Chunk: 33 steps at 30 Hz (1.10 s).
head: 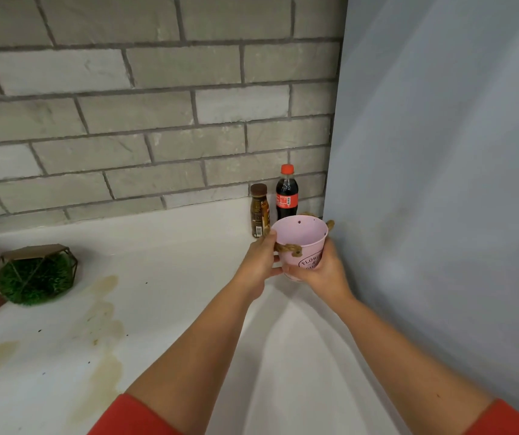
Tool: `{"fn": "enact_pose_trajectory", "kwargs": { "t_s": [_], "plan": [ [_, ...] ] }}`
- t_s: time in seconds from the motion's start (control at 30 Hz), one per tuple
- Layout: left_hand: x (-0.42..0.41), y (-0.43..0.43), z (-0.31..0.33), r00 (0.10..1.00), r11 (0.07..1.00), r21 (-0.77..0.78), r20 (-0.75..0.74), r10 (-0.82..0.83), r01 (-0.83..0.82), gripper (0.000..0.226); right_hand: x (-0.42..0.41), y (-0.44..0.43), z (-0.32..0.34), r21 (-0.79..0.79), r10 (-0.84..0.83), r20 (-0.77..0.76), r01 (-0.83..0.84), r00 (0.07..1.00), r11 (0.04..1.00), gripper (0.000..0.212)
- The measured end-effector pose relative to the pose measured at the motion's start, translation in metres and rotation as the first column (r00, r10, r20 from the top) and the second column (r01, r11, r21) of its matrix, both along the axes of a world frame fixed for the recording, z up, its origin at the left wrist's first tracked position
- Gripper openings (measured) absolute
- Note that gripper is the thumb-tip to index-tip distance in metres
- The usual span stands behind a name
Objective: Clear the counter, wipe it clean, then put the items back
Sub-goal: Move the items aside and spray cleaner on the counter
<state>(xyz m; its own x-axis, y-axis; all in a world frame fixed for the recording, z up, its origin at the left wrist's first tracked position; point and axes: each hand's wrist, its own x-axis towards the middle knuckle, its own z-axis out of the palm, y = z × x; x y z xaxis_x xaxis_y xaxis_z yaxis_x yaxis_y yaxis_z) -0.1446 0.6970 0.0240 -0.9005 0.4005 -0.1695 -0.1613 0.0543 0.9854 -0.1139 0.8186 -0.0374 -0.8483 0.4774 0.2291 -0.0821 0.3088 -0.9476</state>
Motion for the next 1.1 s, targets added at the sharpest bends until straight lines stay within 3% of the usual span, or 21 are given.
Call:
{"fn": "enact_pose_trajectory", "kwargs": {
  "t_s": [0.23,0.63,1.1],
  "plan": [
    [-0.026,0.02,-0.019,0.999,0.999,0.001,0.01,0.037,-0.037,0.041,-0.043,0.019,-0.017,-0.079,-0.013,0.017,0.015,1.0,0.997,0.094],
    [-0.065,0.033,-0.031,1.0,0.999,-0.038,-0.003,0.006,-0.007,0.042,-0.086,0.03,-0.037,-0.068,-0.008,-0.032,0.006,0.999,0.998,0.095],
    [-0.073,0.032,-0.04,1.0,0.999,-0.04,-0.001,-0.003,0.003,0.041,-0.094,0.033,-0.043,-0.095,0.015,0.007,-0.014,1.0,0.995,0.09]
  ]
}}
